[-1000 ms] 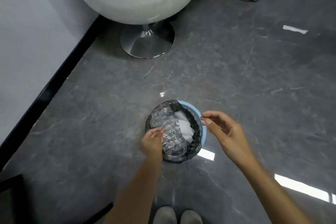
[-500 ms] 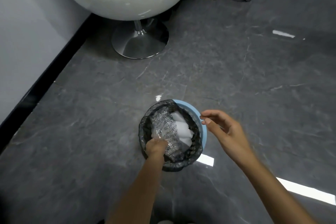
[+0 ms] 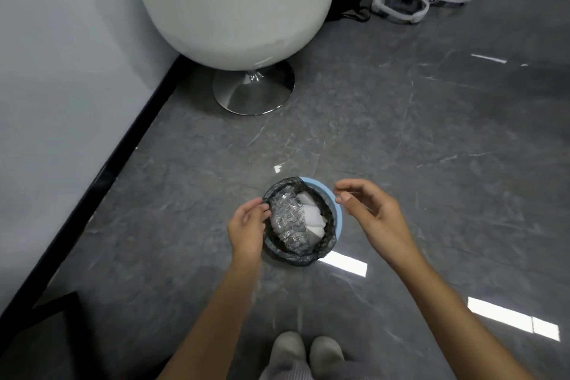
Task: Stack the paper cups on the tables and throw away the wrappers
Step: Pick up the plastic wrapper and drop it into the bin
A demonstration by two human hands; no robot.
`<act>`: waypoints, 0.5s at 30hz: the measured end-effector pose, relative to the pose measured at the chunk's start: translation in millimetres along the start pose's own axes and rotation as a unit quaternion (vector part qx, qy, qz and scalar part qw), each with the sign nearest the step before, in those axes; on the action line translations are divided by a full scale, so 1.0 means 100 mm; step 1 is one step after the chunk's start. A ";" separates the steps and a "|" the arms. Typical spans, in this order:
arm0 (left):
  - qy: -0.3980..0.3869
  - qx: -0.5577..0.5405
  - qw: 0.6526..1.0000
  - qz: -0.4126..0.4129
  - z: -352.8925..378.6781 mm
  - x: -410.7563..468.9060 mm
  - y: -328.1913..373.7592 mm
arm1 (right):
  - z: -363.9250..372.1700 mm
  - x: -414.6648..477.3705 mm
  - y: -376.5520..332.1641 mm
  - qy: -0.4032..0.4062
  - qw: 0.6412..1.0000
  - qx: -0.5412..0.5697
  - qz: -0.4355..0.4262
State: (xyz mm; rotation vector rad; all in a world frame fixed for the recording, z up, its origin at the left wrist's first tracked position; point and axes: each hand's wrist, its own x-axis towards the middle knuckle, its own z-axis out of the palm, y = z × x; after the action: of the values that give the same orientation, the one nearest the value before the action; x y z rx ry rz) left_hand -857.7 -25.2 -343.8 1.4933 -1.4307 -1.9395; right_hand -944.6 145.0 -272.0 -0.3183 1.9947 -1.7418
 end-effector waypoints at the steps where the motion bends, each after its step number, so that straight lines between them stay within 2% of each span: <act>1: -0.015 0.004 1.000 0.011 -0.03 -0.15 0.19 | -0.01 -0.05 -0.16 0.000 1.000 0.000 -0.003; 8: -0.115 0.033 0.989 0.081 -0.10 -1.09 1.53 | -0.20 -0.40 -1.36 -0.002 0.999 -0.008 -0.046; 15: -0.225 0.087 0.959 0.148 -0.10 -1.97 2.60 | -0.42 -0.78 -2.43 0.008 0.995 0.000 -0.100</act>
State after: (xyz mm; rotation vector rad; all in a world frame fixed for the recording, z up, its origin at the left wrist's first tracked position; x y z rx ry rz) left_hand -849.5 -6.2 -17.8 0.8524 -1.9294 -2.0803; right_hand -929.6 177.1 -15.8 -0.5209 2.0345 -1.8693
